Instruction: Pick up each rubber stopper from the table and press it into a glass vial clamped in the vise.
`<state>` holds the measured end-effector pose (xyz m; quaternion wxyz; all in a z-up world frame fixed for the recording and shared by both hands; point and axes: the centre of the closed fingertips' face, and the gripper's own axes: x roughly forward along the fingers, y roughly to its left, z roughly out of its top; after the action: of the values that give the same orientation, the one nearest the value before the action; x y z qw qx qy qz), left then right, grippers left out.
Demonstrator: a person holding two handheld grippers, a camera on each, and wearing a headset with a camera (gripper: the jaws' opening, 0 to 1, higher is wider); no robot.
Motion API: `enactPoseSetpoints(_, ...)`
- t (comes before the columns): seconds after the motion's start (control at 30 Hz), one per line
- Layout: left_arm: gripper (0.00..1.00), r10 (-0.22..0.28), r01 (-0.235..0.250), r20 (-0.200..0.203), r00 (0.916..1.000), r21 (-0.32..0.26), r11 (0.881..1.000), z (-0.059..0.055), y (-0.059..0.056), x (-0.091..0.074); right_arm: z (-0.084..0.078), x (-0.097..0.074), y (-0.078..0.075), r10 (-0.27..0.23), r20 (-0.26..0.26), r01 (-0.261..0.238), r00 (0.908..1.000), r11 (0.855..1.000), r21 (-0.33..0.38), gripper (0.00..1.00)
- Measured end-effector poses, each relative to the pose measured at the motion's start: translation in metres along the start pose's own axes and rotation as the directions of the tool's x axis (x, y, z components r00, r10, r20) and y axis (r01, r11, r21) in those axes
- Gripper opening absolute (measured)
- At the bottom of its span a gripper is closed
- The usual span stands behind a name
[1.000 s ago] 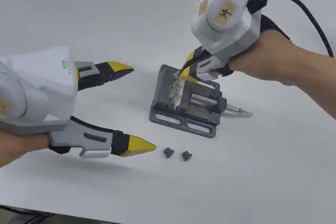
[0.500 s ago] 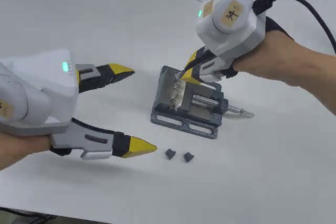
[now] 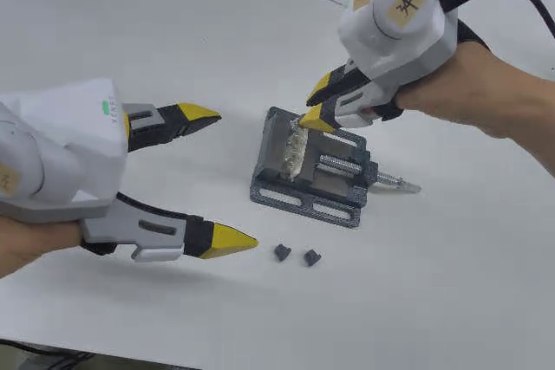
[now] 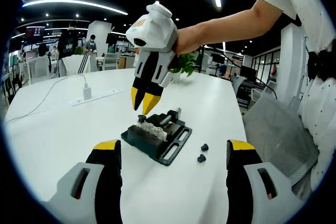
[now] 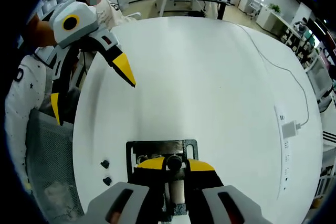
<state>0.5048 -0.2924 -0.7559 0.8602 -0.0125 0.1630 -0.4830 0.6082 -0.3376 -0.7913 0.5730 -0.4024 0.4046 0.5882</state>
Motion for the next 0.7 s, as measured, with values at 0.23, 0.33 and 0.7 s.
enactPoseSetpoints(0.23,0.81,-0.001,0.001,-0.001,1.0,-0.001,1.0,-0.0002,-0.0005,0.0001,-0.0029,-0.0046,0.0002,0.0,0.006,0.0,1.0,1.0,-0.001,0.03)
enactPoseSetpoints(0.33,0.81,-0.003,0.003,-0.001,1.0,0.002,1.0,0.0002,-0.0013,0.0004,-0.0045,-0.0043,0.0026,0.006,0.002,-0.006,1.0,1.0,-0.004,0.02)
enactPoseSetpoints(0.7,0.81,-0.008,0.008,-0.01,0.9999,0.003,1.0,-0.0017,-0.0023,0.0002,-0.0068,0.0046,0.0058,0.022,-0.005,-0.022,0.9998,1.0,-0.012,0.0)
